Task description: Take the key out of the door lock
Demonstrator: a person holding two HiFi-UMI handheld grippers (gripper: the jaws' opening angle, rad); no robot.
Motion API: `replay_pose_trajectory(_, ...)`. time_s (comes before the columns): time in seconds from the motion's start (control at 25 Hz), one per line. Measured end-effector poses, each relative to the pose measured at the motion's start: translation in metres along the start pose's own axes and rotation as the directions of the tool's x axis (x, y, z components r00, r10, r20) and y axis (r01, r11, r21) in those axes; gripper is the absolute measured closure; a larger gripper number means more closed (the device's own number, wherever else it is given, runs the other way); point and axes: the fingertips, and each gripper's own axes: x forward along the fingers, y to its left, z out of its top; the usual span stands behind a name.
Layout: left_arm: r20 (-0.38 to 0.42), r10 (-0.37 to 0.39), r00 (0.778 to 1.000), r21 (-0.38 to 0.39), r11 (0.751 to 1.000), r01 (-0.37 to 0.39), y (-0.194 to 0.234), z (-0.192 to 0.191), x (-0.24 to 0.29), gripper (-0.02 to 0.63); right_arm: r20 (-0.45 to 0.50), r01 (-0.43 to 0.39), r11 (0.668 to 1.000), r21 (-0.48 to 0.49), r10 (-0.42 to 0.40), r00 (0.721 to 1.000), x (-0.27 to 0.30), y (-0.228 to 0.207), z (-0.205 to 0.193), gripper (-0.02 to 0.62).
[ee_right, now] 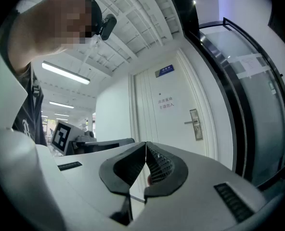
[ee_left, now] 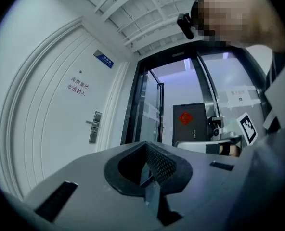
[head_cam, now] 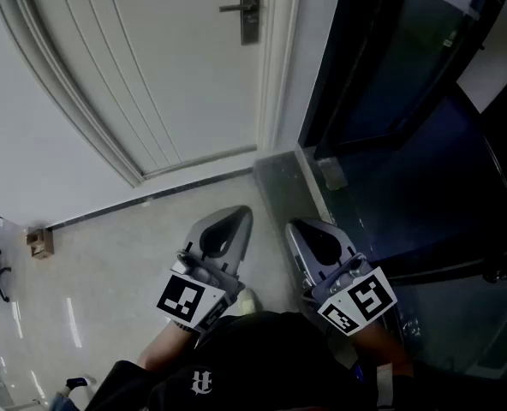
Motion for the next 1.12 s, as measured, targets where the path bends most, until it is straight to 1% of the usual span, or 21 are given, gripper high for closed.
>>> replay_pose_trajectory(0.2, 0.006, 0.003, 1.000, 0.028, 1.000, -0.003, 0.032, 0.006, 0.009, 0.600, -0.008, -0.011, 1.000, -0.009, 0.011, 1.000, 0.039, -0.005, 0.000, 0.580)
replay_pose_trajectory(0.36, 0.004, 0.009, 1.000, 0.029, 1.000, -0.009, 0.051, 0.003, 0.021, 0.600, -0.015, -0.026, 1.000, -0.010, 0.026, 1.000, 0.064, -0.013, -0.004, 0.580)
replay_pose_trajectory(0.56, -0.007, 0.039, 0.999, 0.037, 0.999, -0.038, 0.077, 0.000, 0.045, 0.600, -0.022, -0.057, 0.998, -0.001, 0.057, 0.998, 0.096, -0.034, -0.006, 0.578)
replay_pose_trajectory(0.68, -0.012, 0.062, 0.998, 0.055, 0.997, -0.061, 0.095, -0.003, 0.071, 0.600, -0.018, -0.074, 0.997, 0.006, 0.074, 0.997, 0.116, -0.058, -0.006, 0.580)
replay_pose_trajectory(0.8, -0.014, 0.089, 0.996, 0.083, 0.993, -0.087, 0.115, -0.005, 0.105, 0.600, -0.016, -0.083, 0.996, 0.013, 0.083, 0.996, 0.138, -0.092, -0.005, 0.578)
replay_pose_trajectory(0.92, -0.017, 0.114, 0.993, 0.105, 0.988, -0.111, 0.136, -0.006, 0.147, 0.600, -0.013, -0.087, 0.996, 0.021, 0.087, 0.996, 0.160, -0.132, -0.001, 0.580)
replay_pose_trajectory(1.12, -0.007, 0.155, 0.988, 0.115, 0.981, -0.153, 0.172, 0.002, 0.222, 0.600, -0.011, -0.103, 0.994, 0.027, 0.103, 0.995, 0.198, -0.196, 0.014, 0.580)
